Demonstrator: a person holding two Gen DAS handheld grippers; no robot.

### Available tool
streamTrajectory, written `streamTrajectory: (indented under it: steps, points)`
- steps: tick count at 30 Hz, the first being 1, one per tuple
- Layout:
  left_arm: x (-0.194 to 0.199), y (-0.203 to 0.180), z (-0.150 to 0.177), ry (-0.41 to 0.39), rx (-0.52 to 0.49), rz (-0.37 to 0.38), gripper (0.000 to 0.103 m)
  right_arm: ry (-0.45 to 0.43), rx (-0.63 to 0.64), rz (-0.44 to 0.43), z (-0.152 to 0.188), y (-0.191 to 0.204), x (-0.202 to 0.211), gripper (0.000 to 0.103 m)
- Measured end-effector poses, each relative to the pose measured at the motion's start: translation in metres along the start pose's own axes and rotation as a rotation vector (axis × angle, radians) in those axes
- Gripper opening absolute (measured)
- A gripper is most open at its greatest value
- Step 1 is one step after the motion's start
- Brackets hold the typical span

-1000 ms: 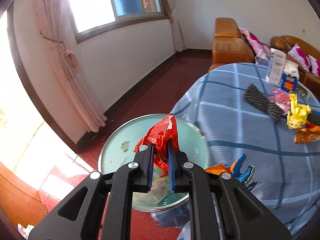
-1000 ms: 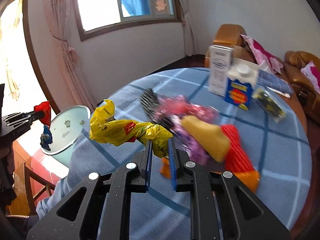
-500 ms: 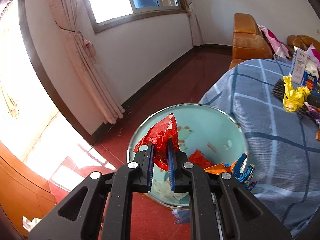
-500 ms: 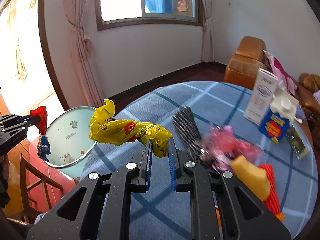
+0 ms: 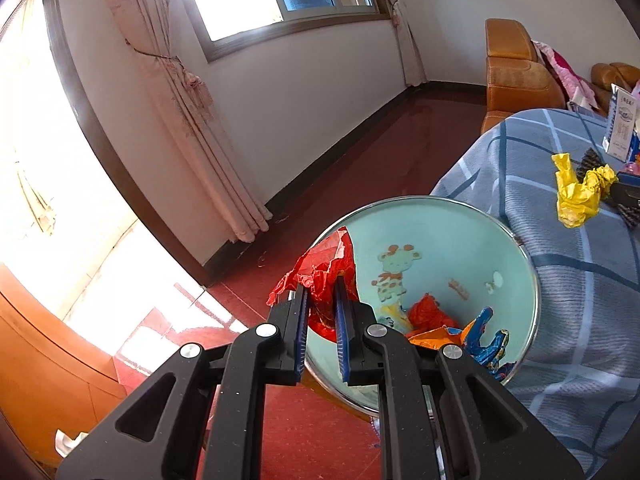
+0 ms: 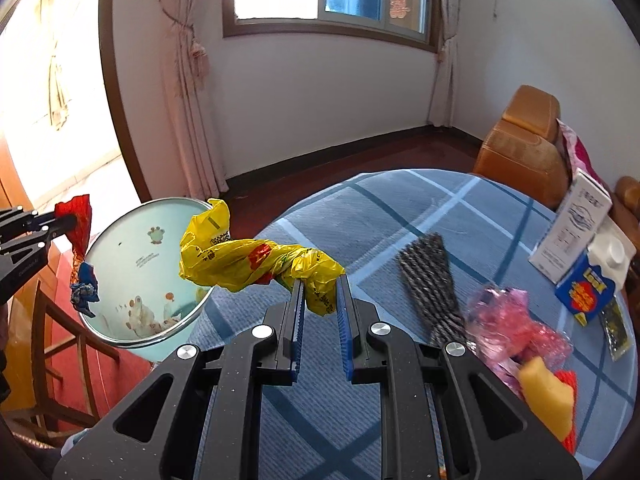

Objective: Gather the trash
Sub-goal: 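Carry both wrappers over the teal bin and open both tools to drop them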

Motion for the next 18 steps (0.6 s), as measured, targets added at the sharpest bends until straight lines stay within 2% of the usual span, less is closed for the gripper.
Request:
streamTrajectory:
  steps: [12,15,16,17,18]
  points:
    - [-0.004,0.004,0.001,0.001,0.012,-0.016,0.013,0.020,0.062,-0.039,-0.005,0.031,-0.020,0.016]
    - [-0.003,0.005,0.000,-0.005,0.021,-0.019,0.023,0.028,0.061,-0.084,-0.007,0.045,-0.026,0.019]
    - [-0.004,0.005,0.000,-0.005,0.019,-0.022,0.028,0.029,0.058,-0.105,-0.007,0.051,-0.029,0.024]
    - [-0.004,0.005,0.000,-0.007,0.023,-0.020,0.034,0.027,0.055,-0.123,-0.008,0.055,-0.030,0.040]
    - [-0.004,0.005,0.000,-0.006,0.026,-0.016,0.038,0.024,0.054,-0.137,-0.008,0.059,-0.031,0.047]
Point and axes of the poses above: each gripper's, at about its wrist camera, not at the fingertips, and x roughly against the way its jaws point, y to its left, z to its underside, the point moved 10 cm from there along -x, roughly the way its jaws point, and after that the axes turned 12 degrees about -y, right-handed, at the moved point
